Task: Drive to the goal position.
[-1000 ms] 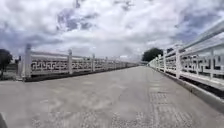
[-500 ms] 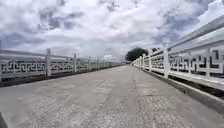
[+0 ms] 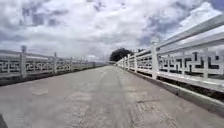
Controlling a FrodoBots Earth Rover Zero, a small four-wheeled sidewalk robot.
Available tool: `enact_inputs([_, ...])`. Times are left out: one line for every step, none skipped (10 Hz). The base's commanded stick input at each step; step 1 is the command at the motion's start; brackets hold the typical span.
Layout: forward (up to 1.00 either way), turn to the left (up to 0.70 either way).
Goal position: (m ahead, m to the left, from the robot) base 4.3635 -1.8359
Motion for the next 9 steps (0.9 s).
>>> enact_inputs([0.70, 0.00])
enact_inputs([0.70, 0.00])
enact_inputs([0.70, 0.00])
enact_inputs([0.70, 0.00])
enact_inputs([0.70, 0.00])
enact_inputs([0.70, 0.00])
enact_inputs([0.70, 0.00])
enact_inputs([0.70, 0.00])
enact_inputs([0.70, 0.03])
